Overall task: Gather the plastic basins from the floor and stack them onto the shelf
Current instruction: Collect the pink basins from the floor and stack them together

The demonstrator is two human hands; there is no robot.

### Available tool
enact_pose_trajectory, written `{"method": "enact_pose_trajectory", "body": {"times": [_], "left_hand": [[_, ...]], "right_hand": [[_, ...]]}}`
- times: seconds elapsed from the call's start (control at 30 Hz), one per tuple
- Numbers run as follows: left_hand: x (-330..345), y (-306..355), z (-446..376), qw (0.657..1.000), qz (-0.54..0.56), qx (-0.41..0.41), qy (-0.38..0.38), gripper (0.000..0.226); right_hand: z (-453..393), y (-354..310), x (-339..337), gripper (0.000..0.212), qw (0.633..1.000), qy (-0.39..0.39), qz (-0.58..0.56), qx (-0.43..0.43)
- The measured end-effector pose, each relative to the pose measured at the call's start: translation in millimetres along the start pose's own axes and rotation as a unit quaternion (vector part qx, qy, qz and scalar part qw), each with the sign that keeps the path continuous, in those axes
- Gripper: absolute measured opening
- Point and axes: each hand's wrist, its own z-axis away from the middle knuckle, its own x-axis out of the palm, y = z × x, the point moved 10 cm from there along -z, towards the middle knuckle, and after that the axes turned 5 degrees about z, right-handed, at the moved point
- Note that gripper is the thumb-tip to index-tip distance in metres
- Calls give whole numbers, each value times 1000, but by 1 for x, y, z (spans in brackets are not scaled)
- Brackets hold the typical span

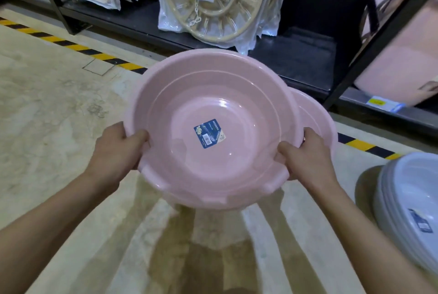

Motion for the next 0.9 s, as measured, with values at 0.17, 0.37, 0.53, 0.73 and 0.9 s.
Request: {"method": "enact_pose_trajectory", "body": {"times": [0.17,0.37,0.53,0.73,0.9], "left_hand": [[94,83,-24,994,-8,68,-89,9],[180,116,-38,986,-56,63,-146,35],[220,110,-38,984,-45,45,-164,35],[253,92,-50,984,-65,30,-166,29],[280,76,-68,966,-179,49,-179,26]], "right_hand": [[-38,35,-65,45,994,81,-50,47],[-69,80,-111,36,983,125,-101,86],[-90,111,-117,38,981,133,-101,101],[-119,141,-101,45,979,127,-110,119],[-141,163,-81,31,981,119,-74,132]]}}
